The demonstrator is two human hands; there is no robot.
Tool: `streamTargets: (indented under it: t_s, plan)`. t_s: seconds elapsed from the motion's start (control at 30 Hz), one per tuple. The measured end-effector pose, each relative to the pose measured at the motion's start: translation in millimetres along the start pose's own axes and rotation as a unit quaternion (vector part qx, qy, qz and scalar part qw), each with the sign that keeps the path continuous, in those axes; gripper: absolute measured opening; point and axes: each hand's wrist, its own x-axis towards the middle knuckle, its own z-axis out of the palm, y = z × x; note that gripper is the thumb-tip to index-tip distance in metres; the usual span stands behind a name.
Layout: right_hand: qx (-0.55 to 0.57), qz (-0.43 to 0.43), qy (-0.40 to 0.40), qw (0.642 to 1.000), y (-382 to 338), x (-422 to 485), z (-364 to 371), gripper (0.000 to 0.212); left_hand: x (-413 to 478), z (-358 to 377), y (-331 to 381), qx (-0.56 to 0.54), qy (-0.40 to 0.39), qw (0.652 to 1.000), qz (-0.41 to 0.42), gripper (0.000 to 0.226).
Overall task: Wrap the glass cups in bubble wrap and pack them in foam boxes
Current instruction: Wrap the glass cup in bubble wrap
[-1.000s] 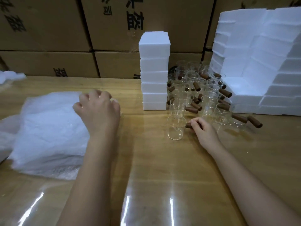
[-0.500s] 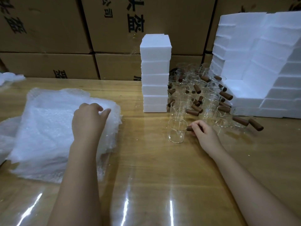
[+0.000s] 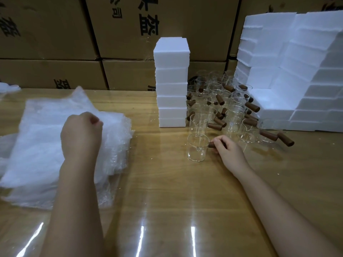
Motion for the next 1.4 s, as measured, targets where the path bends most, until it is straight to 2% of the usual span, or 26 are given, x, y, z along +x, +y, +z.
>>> streamTargets:
  t_s: [0.1,0.17,0.23,0.27,0.33,0.4,0.47,0.53,0.6,0.63,0.67,0.73,0.77,0.83,0.93,1.0,1.03,1.1,1.17,1.27,1.33,1.4]
  plan:
    - [-0.020,-0.009,0.028,0.999,-0.5,1.6,2.7,0.013,-6.4,-6.8,29.6,-0.111,-0.041,0.988,0.101,0.010]
    - [-0.037,-0.060,0.085,0.994,-8.7,1.3,-0.5,0.017,-15.7,-13.6,51.2,-0.222,-0.125,0.956,0.145,0.009]
    - [-0.015,-0.129,0.105,0.986,-28.7,-0.9,-10.1,0.028,-29.1,-20.9,67.5,-0.335,-0.256,0.896,0.138,0.012]
    - [0.004,-0.158,0.086,0.984,-41.7,-2.3,-16.5,0.036,-35.0,-23.1,72.6,-0.381,-0.321,0.857,0.133,0.011]
    - [0.029,-0.182,0.012,0.983,-67.9,-6.5,-31.8,0.059,-44.3,-29.0,78.9,-0.446,-0.413,0.781,0.141,0.009]
    - [0.036,-0.170,-0.086,0.981,-85.8,-10.4,-49.9,0.077,-48.6,-34.9,81.4,-0.493,-0.454,0.727,0.147,0.008]
    - [0.077,-0.153,-0.193,0.966,-92.8,-12.6,-68.2,0.064,-47.6,-35.8,80.6,-0.489,-0.452,0.730,0.154,0.007]
    - [0.136,-0.164,-0.259,0.942,-91.7,-12.3,-80.5,0.033,-43.4,-28.2,77.1,-0.458,-0.430,0.764,0.148,0.011]
    - [0.158,-0.174,-0.234,0.943,-86.2,-8.4,-83.8,0.016,-38.8,-13.0,75.0,-0.429,-0.393,0.805,0.117,0.018]
    - [0.175,-0.160,-0.206,0.949,-83.3,-5.7,-83.1,0.017,-37.3,-4.6,74.4,-0.436,-0.396,0.805,0.074,0.026]
    - [0.199,-0.142,-0.175,0.954,-79.3,-1.3,-82.1,0.019,-36.2,3.9,73.3,-0.469,-0.426,0.773,0.023,0.036]
    - [0.234,-0.109,-0.126,0.958,-71.1,6.8,-79.1,0.011,-37.8,14.4,70.9,-0.538,-0.502,0.676,-0.038,0.056]
    - [0.234,-0.094,-0.110,0.961,-69.8,8.5,-77.9,0.004,-38.0,17.6,69.4,-0.556,-0.514,0.652,-0.046,0.061]
    - [0.220,-0.084,-0.087,0.968,-70.7,8.0,-75.5,0.011,-38.6,23.2,68.5,-0.569,-0.493,0.657,-0.041,0.059]
    - [0.243,-0.063,-0.095,0.963,-73.4,5.4,-78.1,0.013,-39.2,31.4,70.9,-0.575,-0.392,0.718,-0.007,0.040]
    - [0.269,-0.023,-0.158,0.950,-73.5,4.3,-83.7,0.041,-39.4,33.9,72.0,-0.551,-0.351,0.757,0.009,0.017]
    - [0.287,-0.001,-0.185,0.940,-74.0,3.3,-86.0,0.051,-40.2,33.0,72.6,-0.537,-0.352,0.766,0.014,0.015]
    - [0.308,0.032,-0.213,0.927,-74.3,2.6,-88.2,0.058,-41.2,29.8,72.8,-0.512,-0.391,0.764,0.036,0.018]
    - [0.289,0.037,-0.208,0.934,-77.2,1.4,-85.4,0.057,-42.0,27.1,72.8,-0.498,-0.413,0.761,0.056,0.023]
    - [0.307,0.003,-0.146,0.940,-79.2,4.1,-79.4,0.046,-40.2,28.1,72.9,-0.491,-0.350,0.795,0.055,0.019]
    - [0.250,-0.042,-0.072,0.965,-81.9,2.4,-76.3,0.031,-38.0,29.2,71.3,-0.492,-0.322,0.807,0.047,0.017]
    - [0.170,-0.083,-0.005,0.982,-80.9,2.4,-74.5,0.015,-37.0,28.1,69.7,-0.492,-0.332,0.803,0.046,0.019]
